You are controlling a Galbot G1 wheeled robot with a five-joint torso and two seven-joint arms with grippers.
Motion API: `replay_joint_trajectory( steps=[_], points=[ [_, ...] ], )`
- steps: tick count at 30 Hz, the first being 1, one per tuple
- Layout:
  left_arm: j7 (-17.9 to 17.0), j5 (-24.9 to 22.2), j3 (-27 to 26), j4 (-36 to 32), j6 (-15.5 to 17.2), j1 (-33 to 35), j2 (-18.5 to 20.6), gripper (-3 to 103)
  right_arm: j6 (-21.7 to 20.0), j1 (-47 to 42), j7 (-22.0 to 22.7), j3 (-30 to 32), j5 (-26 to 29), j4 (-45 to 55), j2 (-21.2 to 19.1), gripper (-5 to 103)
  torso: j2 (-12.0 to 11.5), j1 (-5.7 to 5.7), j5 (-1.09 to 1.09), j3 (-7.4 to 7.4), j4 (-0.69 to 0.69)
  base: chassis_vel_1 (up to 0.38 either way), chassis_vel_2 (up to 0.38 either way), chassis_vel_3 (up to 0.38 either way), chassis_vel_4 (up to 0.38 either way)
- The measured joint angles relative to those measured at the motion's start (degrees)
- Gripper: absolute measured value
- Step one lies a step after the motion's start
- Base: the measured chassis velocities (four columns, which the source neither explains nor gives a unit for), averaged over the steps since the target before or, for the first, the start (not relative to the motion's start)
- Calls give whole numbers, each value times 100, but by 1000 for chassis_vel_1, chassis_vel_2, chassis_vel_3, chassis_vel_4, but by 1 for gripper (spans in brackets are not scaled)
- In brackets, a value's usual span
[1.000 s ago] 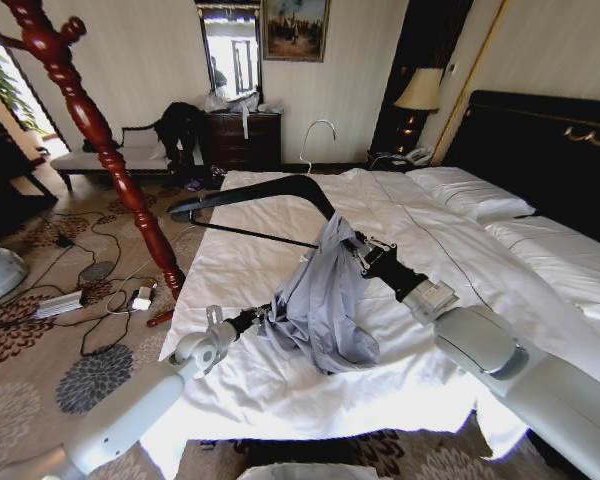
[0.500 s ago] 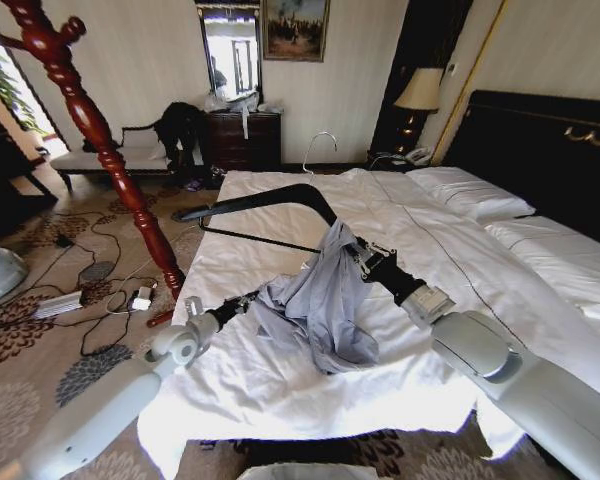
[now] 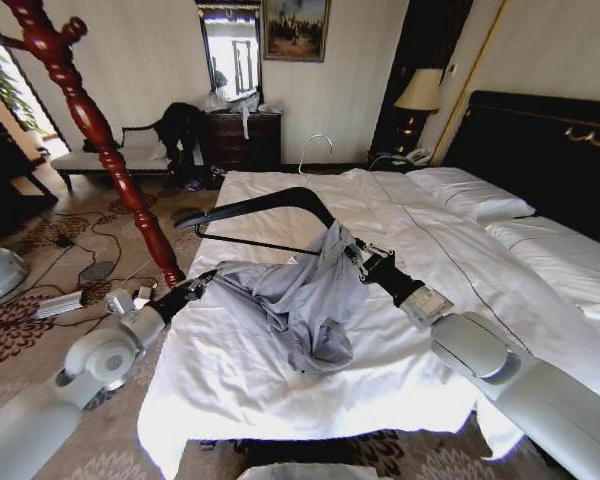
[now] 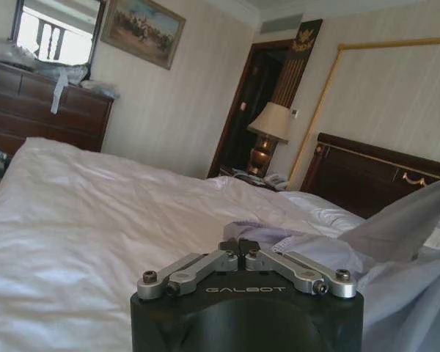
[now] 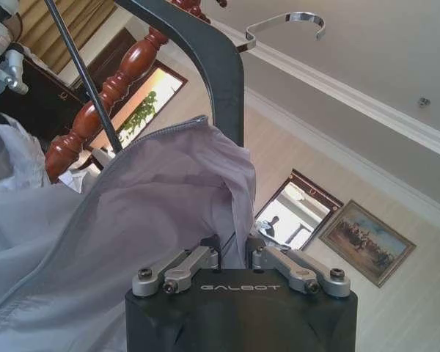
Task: Pick up the clothes from the bed and hang them on the clothes hanger.
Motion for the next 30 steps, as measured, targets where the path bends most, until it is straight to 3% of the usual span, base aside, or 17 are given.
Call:
replay_joint_trajectory(
  steps=[6,10,15,21,24,25,26,30],
  points=[
    [-227,-251,-417,-128,-16,-104,129,0,14,77,4,57,106,22,-89,15,0,0,-2,0,0,0,0,0,0],
    [-319,-570,-992,-244,3,-73,285,0,11,132,52,128,289,37,-152,15,0,1,0,0,-1,0,0,0,0],
    [-349,-1127,-2304,-478,97,463,616,0,-27,245,160,153,585,-1,-190,15,0,0,-1,0,3,0,0,0,0],
    [-422,-1317,-2695,-431,182,393,863,0,-58,271,203,152,695,-5,-171,15,0,0,0,0,0,0,0,0,0],
    [-316,-696,-2697,-352,235,524,906,0,-82,224,246,207,743,-2,-170,15,0,1,1,1,0,0,0,0,0],
    [-275,-260,-2527,-505,253,755,659,2,-94,157,278,288,791,-2,-192,15,-1,1,0,1,-1,0,0,0,0],
    [-275,-260,-2527,-505,253,755,659,2,-94,157,278,288,791,-2,-192,15,-1,1,0,1,-1,0,0,0,0],
    [-318,378,-2003,-962,317,1366,-86,9,-97,103,296,345,828,-7,-246,15,0,0,-3,1,2,0,0,0,0]
  ],
)
